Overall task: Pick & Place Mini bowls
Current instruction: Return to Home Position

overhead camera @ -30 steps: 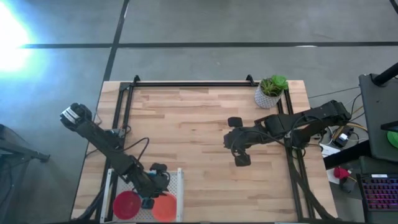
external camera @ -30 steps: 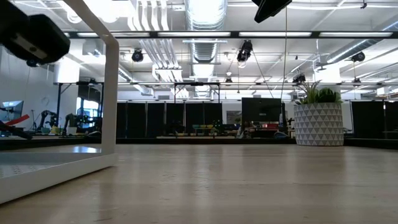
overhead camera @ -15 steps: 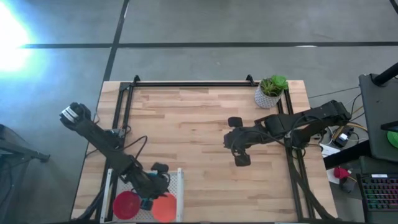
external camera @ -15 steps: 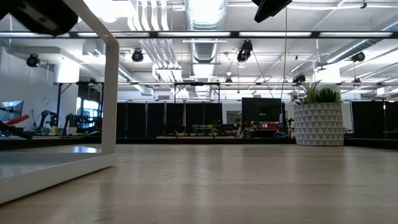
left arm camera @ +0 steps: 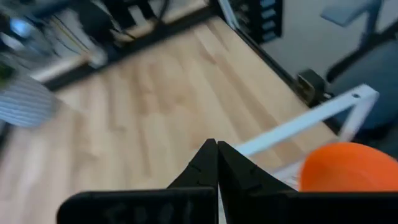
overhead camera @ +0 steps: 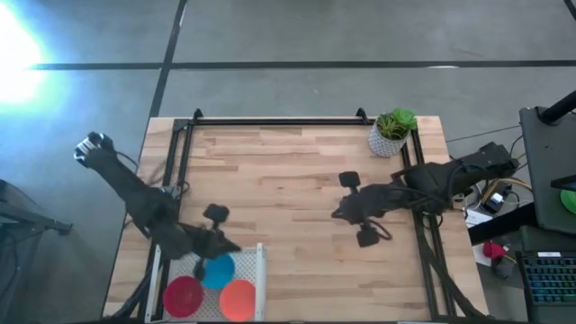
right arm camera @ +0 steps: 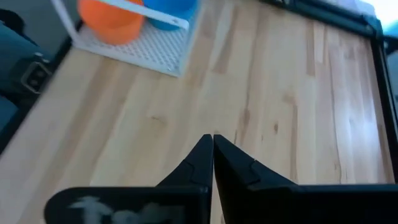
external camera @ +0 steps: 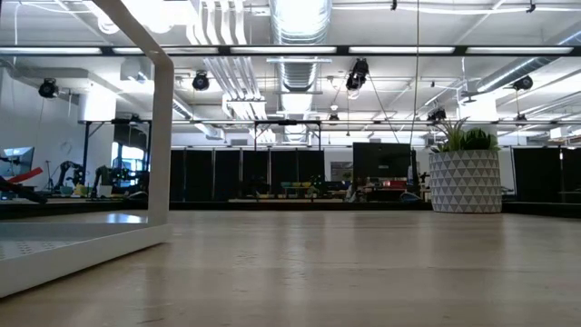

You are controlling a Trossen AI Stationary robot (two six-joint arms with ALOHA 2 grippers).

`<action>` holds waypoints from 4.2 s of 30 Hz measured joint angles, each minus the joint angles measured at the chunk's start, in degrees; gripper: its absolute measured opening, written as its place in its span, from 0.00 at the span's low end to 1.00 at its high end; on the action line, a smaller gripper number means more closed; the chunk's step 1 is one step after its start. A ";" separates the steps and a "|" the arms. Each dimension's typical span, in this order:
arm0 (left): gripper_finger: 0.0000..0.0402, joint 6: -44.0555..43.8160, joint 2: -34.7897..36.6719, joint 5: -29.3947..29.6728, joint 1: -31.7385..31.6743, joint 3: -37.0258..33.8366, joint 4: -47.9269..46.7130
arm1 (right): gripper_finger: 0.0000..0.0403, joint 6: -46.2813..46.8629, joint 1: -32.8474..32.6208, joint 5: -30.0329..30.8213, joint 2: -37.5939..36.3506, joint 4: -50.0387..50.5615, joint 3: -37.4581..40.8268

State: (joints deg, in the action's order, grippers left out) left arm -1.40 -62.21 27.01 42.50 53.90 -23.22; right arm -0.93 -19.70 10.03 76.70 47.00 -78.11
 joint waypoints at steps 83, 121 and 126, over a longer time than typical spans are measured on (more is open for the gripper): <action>0.00 21.11 62.09 4.52 -0.02 -32.08 7.10 | 0.02 -3.62 -10.67 -2.59 -76.65 -36.55 61.02; 0.00 11.42 62.10 4.67 -0.07 -52.33 24.45 | 0.02 -5.65 -10.67 -2.65 -75.85 -50.30 77.59; 0.00 10.70 62.09 4.82 -0.07 -52.54 24.70 | 0.02 -6.74 -10.67 -2.61 -74.99 -49.92 77.59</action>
State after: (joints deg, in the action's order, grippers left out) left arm 9.30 -0.12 31.83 42.44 1.36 1.48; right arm -7.67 -30.37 7.41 1.72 -2.92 -0.51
